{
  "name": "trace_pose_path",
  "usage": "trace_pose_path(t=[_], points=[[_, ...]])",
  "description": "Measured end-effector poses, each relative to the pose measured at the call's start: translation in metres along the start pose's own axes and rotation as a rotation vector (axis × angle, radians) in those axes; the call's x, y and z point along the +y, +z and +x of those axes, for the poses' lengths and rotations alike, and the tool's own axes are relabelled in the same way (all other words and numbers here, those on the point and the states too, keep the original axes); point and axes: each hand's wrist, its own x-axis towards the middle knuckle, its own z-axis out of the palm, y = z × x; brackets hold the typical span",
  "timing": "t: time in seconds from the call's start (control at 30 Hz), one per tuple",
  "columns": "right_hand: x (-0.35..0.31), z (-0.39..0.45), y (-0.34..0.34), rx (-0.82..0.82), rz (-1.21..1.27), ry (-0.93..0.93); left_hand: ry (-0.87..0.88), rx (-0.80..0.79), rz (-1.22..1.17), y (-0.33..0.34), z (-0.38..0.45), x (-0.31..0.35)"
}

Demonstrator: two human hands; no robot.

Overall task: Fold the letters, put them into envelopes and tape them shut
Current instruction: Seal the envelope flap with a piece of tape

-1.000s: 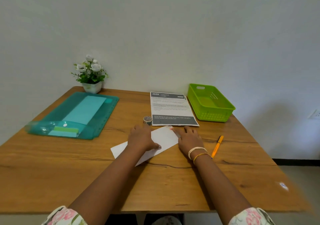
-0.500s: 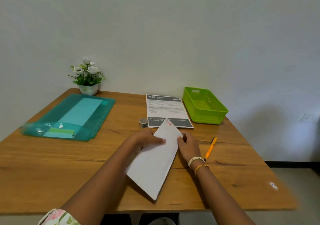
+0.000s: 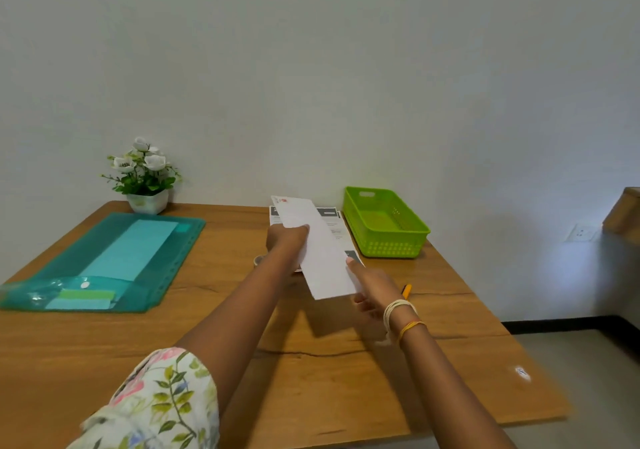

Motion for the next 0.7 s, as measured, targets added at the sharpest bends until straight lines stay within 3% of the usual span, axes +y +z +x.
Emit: trace_pose_path(t=[0.1,0.17,0.23,0.33,0.4,0.5,0.7], points=[[-0.006,-0.002,-0.006,-0.127,0.249,0.082,0.005,-0.039,-0.066,0.017,0.003,0.007],[-0.011,0.002,-0.009,-0.098,0.397,0.012,0.021,-0.11,-0.047,0.029,0.003,0.01],[-0.016,0.009,-0.017,-0.021,0.469,-0.077,-0.012,-0.247,0.066,0.036,-0.003,0.016],[-0.025,0.023,-0.037,0.059,0.501,-0.148,-0.227,-0.542,0.397,0.04,-0.012,0.028],[-0.031,0.032,-0.05,0.096,0.51,-0.165,-0.251,-0.69,0.422,0.048,-0.016,0.032],[-0.044,0.051,-0.069,0.15,0.52,-0.177,-0.079,-0.656,0.275,0.076,-0.008,0.03],[-0.063,0.102,-0.095,0.2,0.419,-0.073,-0.032,-0.478,0.116,0.132,0.012,0.028]])
